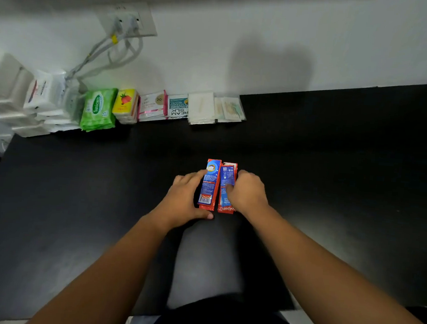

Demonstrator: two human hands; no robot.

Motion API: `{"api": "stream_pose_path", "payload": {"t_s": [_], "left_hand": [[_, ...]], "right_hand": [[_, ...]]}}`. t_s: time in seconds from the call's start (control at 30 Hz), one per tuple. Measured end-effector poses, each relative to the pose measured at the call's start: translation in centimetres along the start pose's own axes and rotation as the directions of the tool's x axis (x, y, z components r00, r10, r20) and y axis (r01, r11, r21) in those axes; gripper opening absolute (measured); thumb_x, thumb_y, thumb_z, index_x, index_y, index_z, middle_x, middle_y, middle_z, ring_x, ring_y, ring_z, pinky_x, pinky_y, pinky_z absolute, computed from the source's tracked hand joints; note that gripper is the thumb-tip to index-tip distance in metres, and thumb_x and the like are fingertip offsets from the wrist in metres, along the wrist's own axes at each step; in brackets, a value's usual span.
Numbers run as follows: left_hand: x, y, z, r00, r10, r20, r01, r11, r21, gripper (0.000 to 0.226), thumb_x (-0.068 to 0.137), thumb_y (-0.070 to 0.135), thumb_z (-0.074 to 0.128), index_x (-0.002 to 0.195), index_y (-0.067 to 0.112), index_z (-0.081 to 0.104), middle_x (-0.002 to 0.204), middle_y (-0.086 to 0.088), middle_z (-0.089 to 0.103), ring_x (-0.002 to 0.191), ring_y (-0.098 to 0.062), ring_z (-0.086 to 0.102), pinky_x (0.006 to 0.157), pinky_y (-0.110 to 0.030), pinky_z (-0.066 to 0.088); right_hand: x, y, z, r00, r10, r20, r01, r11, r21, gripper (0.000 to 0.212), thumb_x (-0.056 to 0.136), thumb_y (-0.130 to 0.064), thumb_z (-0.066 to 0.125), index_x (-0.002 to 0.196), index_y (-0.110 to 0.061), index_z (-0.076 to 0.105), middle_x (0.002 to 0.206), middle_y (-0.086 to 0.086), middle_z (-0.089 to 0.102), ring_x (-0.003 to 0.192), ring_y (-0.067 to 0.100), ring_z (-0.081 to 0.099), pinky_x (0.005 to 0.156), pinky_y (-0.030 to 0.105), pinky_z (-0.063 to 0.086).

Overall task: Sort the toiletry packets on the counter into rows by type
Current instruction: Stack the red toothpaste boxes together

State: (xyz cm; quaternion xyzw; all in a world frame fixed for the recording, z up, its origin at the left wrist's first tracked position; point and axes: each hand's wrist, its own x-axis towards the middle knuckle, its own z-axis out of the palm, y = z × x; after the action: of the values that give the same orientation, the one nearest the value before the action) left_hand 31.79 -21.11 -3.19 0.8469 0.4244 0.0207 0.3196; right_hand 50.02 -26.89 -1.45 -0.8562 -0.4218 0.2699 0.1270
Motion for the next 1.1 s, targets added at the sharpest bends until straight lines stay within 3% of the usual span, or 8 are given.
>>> {"api": "stream_pose_path", "payload": {"t_s": [0.07,0.13,0.23,0.3,0.63,0.77,0.93,1.1], "left_hand": [[0.1,-0.5,0.1,0.999,0.051,0.012,-0.052,0.992,0.115,0.118,0.061,0.052,0.087,0.154,0.037,0.015,0.156,0.007,0.031,0.138,-0.017,0.025,0.113,-0.044,0.029],[0.4,-1.0,0.3,0.996,0.085,0.023,-0.088,0.979,0.185,0.115,0.067,0.055,0.082,0.156,0.037,0.012,0.16,0.005,0.026,0.141,-0.019,0.022,0.114,-0.045,0.026],[1.0,-1.6,0.4,0.991,0.126,0.041,-0.132,0.964,0.231,0.106,0.075,0.06,0.074,0.157,0.035,0.012,0.163,0.004,0.022,0.144,-0.019,0.018,0.116,-0.044,0.021],[1.3,-1.8,0.4,0.988,0.142,0.066,-0.154,0.954,0.256,0.102,0.077,0.063,0.07,0.157,0.036,0.012,0.164,0.005,0.018,0.147,-0.018,0.013,0.119,-0.044,0.016],[3.4,-0.1,0.9,0.963,0.261,0.07,-0.269,0.901,0.341,0.086,0.087,0.063,0.059,0.157,0.032,0.02,0.164,-0.001,0.024,0.151,-0.022,0.014,0.12,-0.045,0.009],[4.2,1.6,1.2,0.968,0.245,0.055,-0.246,0.882,0.402,0.089,0.085,0.064,0.061,0.157,0.027,0.022,0.162,-0.003,0.027,0.141,-0.024,0.026,0.113,-0.042,0.023],[3.5,2.6,1.4,0.988,0.135,-0.078,-0.124,0.982,0.14,0.071,0.091,0.046,0.066,0.15,0.018,0.041,0.147,-0.005,0.045,0.126,-0.02,0.044,0.104,-0.033,0.042],[3.3,3.3,1.4,0.99,0.042,-0.131,-0.044,0.999,-0.016,0.058,0.094,0.031,0.067,0.145,0.012,0.049,0.136,-0.006,0.05,0.109,-0.015,0.06,0.095,-0.032,0.054]], "right_hand": [[-0.5,0.8,0.2,0.99,-0.121,-0.078,0.114,0.989,-0.09,0.047,0.092,-0.041,0.063,0.128,-0.013,0.053,0.125,0.009,0.057,0.111,0.023,0.058,0.088,0.034,0.05],[-0.9,2.1,0.3,0.955,-0.285,-0.084,0.275,0.955,-0.113,0.069,0.087,-0.052,0.064,0.14,-0.013,0.043,0.136,0.008,0.05,0.125,0.025,0.048,0.102,0.038,0.045],[-1.4,4.1,0.3,0.902,-0.406,0.146,0.416,0.908,-0.049,0.111,0.074,-0.065,0.071,0.156,-0.016,0.015,0.161,0.006,0.022,0.15,0.028,0.011,0.123,0.048,0.014],[-1.6,5.1,1.0,0.877,-0.425,0.223,0.453,0.887,-0.091,0.119,0.075,-0.061,0.073,0.158,-0.018,0.0,0.166,0.004,0.003,0.152,0.025,-0.006,0.122,0.048,-0.001],[-1.1,6.9,3.0,0.871,-0.491,0.0,0.481,0.852,-0.204,0.076,0.095,-0.055,0.049,0.157,-0.024,0.018,0.165,0.006,0.011,0.153,0.022,-0.002,0.123,0.038,-0.004],[-0.6,7.4,3.2,0.876,-0.48,-0.055,0.459,0.862,-0.217,0.071,0.097,-0.053,0.048,0.156,-0.023,0.023,0.165,0.008,0.015,0.153,0.025,0.002,0.123,0.039,-0.002],[-0.6,7.6,3.4,0.866,-0.49,-0.095,0.467,0.863,-0.194,0.066,0.097,-0.049,0.052,0.153,-0.02,0.033,0.162,0.011,0.024,0.152,0.028,0.011,0.123,0.041,0.003],[-0.6,7.6,3.7,0.869,-0.479,-0.125,0.455,0.872,-0.181,0.066,0.096,-0.048,0.055,0.152,-0.018,0.036,0.159,0.012,0.03,0.152,0.029,0.015,0.122,0.041,0.003]]}}
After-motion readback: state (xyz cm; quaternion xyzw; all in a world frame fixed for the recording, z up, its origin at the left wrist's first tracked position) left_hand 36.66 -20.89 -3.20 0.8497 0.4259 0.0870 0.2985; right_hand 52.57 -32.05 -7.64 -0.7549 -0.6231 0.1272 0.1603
